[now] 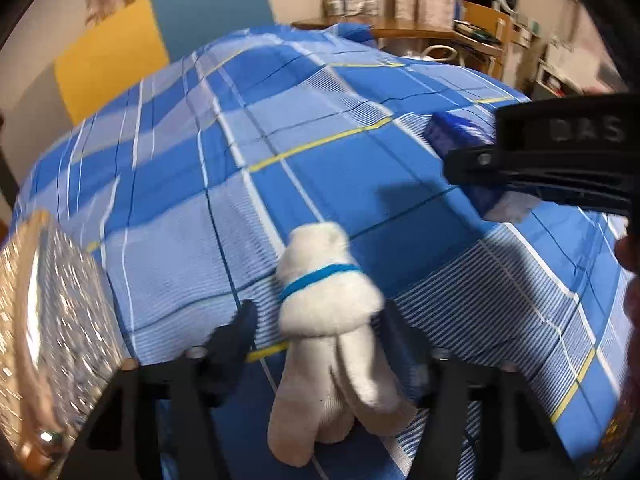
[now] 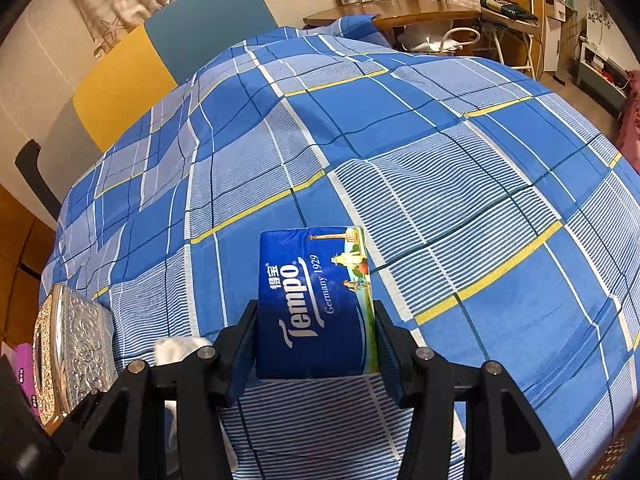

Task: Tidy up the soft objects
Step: 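Grasp the white knit glove with the left gripper while the right holds the tissue pack, then carry the glove into the gold tray and open left while right holds the tissue pack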

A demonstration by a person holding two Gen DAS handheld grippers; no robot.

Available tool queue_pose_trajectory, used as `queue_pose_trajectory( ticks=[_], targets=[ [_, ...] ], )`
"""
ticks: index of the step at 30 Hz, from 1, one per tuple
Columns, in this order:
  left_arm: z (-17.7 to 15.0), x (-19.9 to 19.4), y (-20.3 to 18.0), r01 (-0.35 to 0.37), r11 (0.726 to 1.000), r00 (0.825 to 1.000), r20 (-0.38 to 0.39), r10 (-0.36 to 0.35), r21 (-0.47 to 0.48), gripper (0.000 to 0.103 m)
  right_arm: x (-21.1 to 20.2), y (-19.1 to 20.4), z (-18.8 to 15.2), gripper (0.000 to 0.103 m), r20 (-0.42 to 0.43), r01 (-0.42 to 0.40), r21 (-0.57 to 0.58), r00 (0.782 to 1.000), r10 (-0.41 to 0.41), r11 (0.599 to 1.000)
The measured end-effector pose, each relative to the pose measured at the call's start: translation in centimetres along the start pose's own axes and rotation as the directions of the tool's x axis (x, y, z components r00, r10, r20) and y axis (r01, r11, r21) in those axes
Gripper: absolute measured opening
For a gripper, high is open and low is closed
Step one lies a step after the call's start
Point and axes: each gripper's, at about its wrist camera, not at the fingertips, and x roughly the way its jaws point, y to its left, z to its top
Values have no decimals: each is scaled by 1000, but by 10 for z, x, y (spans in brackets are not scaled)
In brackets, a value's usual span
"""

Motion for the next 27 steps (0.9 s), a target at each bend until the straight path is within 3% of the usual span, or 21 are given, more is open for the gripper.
queue_pose_trajectory(
  ticks=[1,3,4,9,15,21,27],
  targets=[
    [-1,3,3,2,1000,1000,-10,-2,-20,67,0,0,0,53,-1,-1,0,1000,1,1000],
    [-5,7,7,27,999,999,-31,-28,-36,39,1,1,0,53,-1,2,-7,1000,-2,1000],
    [-7,7,6,27,999,999,-39,-29,-45,34,1,1,1,53,-1,3,-9,1000,-3,1000],
    [-8,-15,16,78,991,997,13,-77,-104,33,3,2,0,53,-4,5,-19,1000,-5,1000],
    [-4,-72,26,145,982,985,110,-132,-122,33,3,3,0,53,6,18,-32,1000,-18,999],
    [-2,-131,45,171,979,967,212,-144,-114,33,4,3,-1,53,11,21,-37,1000,-21,999],
    [-15,-195,90,175,975,944,305,-126,-139,33,3,7,-3,53,28,27,-70,999,-25,997]
  ],
)
